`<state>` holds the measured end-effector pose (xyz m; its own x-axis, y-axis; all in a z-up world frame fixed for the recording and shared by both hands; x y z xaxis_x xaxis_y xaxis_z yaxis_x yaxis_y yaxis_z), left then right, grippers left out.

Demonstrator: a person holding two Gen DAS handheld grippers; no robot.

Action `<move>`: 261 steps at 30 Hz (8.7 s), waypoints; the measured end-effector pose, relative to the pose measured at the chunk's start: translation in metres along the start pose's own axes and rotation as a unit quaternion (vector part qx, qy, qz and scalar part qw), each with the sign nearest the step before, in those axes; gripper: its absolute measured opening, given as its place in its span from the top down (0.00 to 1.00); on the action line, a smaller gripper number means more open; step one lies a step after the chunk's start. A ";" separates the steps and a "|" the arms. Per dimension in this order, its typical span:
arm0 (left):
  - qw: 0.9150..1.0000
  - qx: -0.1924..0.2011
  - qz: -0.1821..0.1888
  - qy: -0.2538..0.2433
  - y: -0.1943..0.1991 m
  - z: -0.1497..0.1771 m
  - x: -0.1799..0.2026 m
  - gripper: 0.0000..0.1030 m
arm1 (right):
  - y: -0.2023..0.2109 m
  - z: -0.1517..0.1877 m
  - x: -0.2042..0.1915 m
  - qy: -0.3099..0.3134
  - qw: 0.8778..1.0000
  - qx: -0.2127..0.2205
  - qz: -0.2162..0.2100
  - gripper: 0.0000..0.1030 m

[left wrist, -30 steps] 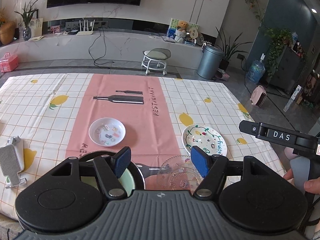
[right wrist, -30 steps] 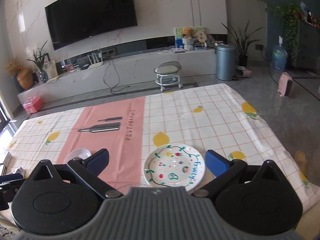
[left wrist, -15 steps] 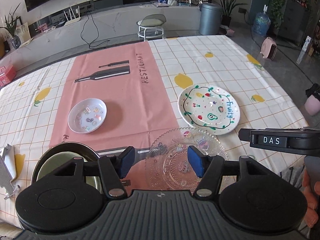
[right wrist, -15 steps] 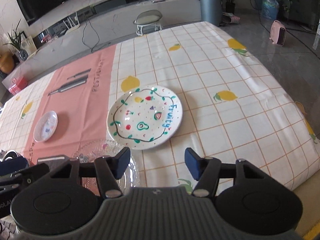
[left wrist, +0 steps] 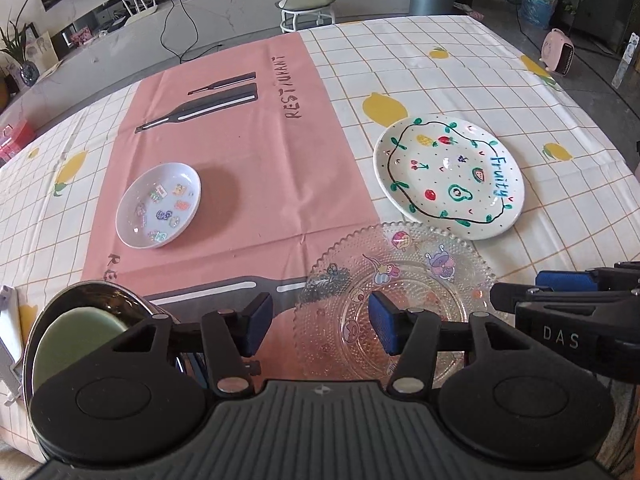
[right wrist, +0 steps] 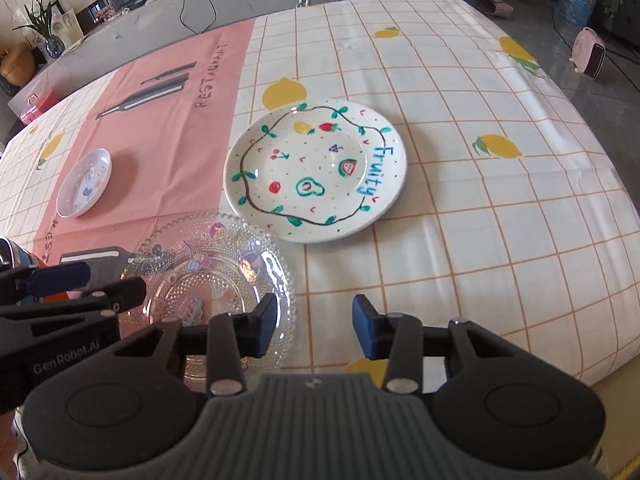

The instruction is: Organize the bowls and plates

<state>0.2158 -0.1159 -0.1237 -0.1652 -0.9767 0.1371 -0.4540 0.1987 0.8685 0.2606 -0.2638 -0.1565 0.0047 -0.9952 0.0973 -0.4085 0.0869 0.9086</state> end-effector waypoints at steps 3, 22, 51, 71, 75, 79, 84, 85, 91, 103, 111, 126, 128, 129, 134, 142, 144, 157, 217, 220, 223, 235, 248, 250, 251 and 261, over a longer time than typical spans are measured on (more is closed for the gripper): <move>1.000 0.006 -0.012 -0.013 -0.002 -0.006 0.000 0.38 | -0.006 0.003 -0.002 0.002 1.000 -0.012 -0.002 0.59; 0.991 -0.108 0.077 -0.002 -0.048 -0.036 0.004 0.57 | -0.014 0.006 -0.008 -0.028 0.997 -0.028 -0.063 0.84; 0.984 -0.144 0.078 0.066 -0.054 -0.026 -0.022 0.63 | -0.010 0.015 -0.014 -0.041 0.995 -0.035 -0.081 0.76; 0.988 -0.141 0.035 0.048 -0.019 -0.021 -0.026 0.64 | 0.002 0.023 -0.027 -0.050 0.990 -0.049 -0.119 0.76; 0.989 -0.138 0.026 0.041 -0.017 -0.021 -0.025 0.64 | 0.005 0.025 -0.032 -0.039 0.992 -0.047 -0.113 0.76; 0.988 -0.148 0.019 0.031 -0.025 -0.019 -0.025 0.64 | 0.004 0.030 -0.034 -0.033 0.992 -0.053 -0.112 0.76; 0.988 -0.149 0.017 0.022 -0.035 -0.018 -0.022 0.69 | 0.000 0.030 -0.034 -0.030 0.992 -0.055 -0.106 0.76; 0.988 -0.149 0.019 0.023 -0.036 -0.019 -0.021 0.71 | -0.002 0.030 -0.034 -0.032 0.993 -0.057 -0.103 0.76; 0.986 -0.156 0.052 0.021 -0.040 -0.020 -0.005 0.77 | -0.004 0.031 -0.035 -0.028 0.992 -0.057 -0.106 0.79; 0.995 -0.095 -0.001 -0.037 -0.019 -0.034 -0.002 0.75 | -0.006 0.030 -0.034 -0.018 0.994 -0.043 -0.100 0.87; 0.998 -0.023 -0.027 -0.043 0.024 -0.051 -0.006 0.67 | -0.002 0.028 -0.037 0.007 0.996 -0.024 -0.082 0.88; 0.997 0.065 0.013 -0.033 0.101 -0.058 -0.037 0.55 | 0.014 0.018 -0.046 0.027 0.998 0.012 -0.054 0.61; 0.996 0.081 0.021 -0.028 0.113 -0.060 -0.045 0.52 | 0.019 0.013 -0.048 0.028 0.998 0.028 -0.040 0.60; 0.995 0.088 0.023 -0.027 0.118 -0.061 -0.049 0.51 | 0.021 0.011 -0.048 0.028 0.998 0.033 -0.037 0.59; 0.992 0.123 0.012 -0.018 0.140 -0.064 -0.081 0.50 | 0.035 -0.001 -0.054 0.019 0.998 0.057 -0.025 0.47; 0.985 0.136 0.058 0.085 0.130 -0.050 -0.165 0.48 | 0.063 -0.033 -0.088 0.007 0.994 0.081 -0.076 0.31; 0.980 0.147 0.055 0.121 0.121 -0.044 -0.192 0.48 | 0.066 -0.037 -0.103 0.018 0.992 0.067 -0.110 0.27; 0.955 0.109 0.154 0.230 0.032 -0.013 -0.268 0.48 | 0.043 -0.077 -0.189 0.090 0.982 -0.007 -0.164 0.28; 0.987 0.154 0.044 0.008 0.098 -0.078 -0.133 0.38 | 0.053 -0.119 -0.122 0.032 0.991 0.100 -0.083 0.52; 0.988 0.139 0.061 -0.015 0.096 -0.094 -0.103 0.38 | 0.054 -0.120 -0.088 0.011 0.991 0.112 -0.073 0.52; 0.990 0.117 0.068 -0.025 0.084 -0.105 -0.077 0.38 | 0.052 -0.121 -0.054 -0.015 0.991 0.122 -0.062 0.49; 0.996 0.002 0.083 0.014 -0.001 -0.094 -0.036 0.42 | -0.006 -0.113 0.028 -0.089 0.994 0.068 -0.010 0.49; 0.987 -0.040 0.126 0.093 -0.052 -0.088 -0.023 0.43 | -0.037 -0.099 0.073 -0.171 0.984 0.013 -0.053 0.54; 0.986 -0.046 0.132 0.091 -0.059 -0.089 -0.017 0.43 | -0.043 -0.096 0.073 -0.170 0.984 0.002 -0.056 0.54; 0.986 -0.049 0.134 0.085 -0.063 -0.089 -0.014 0.43 | -0.045 -0.095 0.073 -0.168 0.984 0.000 -0.052 0.54; 0.985 -0.054 0.147 0.074 -0.089 -0.091 0.005 0.43 | -0.067 -0.085 0.067 -0.136 0.990 -0.032 -0.016 0.52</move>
<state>0.3348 -0.1461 -0.1568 -0.1424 -0.8809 0.4514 -0.3076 0.4729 0.8257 0.3662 -0.3331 -0.1765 -0.2329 -0.9718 -0.0363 -0.3532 0.0498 0.9342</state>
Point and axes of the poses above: each gripper's, at about its wrist camera, not at the fingertips, and y roughly against the way its jaws point, x to its right, z to its underside, the point moved 9 cm from there along -y, roughly the way its jaws point, and after that the axes turned 15 degrees about z, right-handed, at the moved point
